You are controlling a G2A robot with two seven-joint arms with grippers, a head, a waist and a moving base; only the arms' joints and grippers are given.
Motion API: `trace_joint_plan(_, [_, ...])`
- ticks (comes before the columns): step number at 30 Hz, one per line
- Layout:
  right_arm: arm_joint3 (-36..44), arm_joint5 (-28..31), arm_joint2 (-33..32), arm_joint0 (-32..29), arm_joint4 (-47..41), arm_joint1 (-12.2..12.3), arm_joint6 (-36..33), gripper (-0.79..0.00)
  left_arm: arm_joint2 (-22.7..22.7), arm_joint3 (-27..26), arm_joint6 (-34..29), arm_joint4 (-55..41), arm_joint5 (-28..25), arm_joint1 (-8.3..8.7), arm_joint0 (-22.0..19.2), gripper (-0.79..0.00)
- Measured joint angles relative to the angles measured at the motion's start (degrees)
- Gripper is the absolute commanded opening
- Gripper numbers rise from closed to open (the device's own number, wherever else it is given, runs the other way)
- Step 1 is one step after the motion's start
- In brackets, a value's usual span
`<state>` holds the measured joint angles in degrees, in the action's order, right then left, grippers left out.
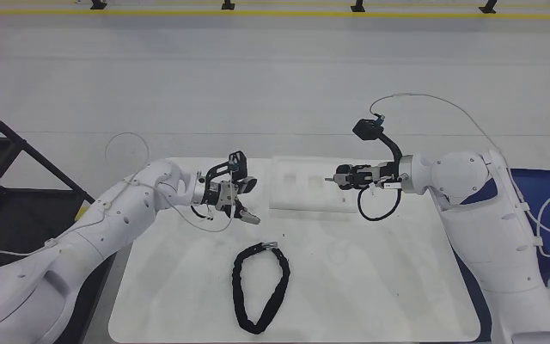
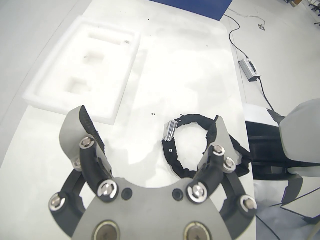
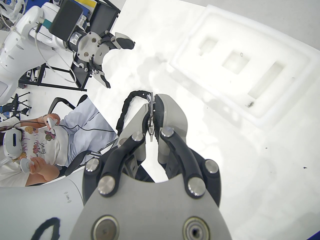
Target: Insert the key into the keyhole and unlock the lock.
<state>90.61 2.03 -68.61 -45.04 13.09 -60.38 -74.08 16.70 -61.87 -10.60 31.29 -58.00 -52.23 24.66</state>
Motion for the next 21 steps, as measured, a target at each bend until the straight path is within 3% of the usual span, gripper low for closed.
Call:
trace_joint_plan(15, [0.0,0.0,0.0,0.0,0.0,0.0,0.0,-0.785,3.45,-5.61,9.24,18.79,0.16,1.06,6.79,0.0])
trace_joint_plan(21, [0.0,0.0,0.0,0.0,0.0,0.0,0.0,-0.785,3.48,-5.69,9.48,19.21,0.05,1.03,6.95,0.0])
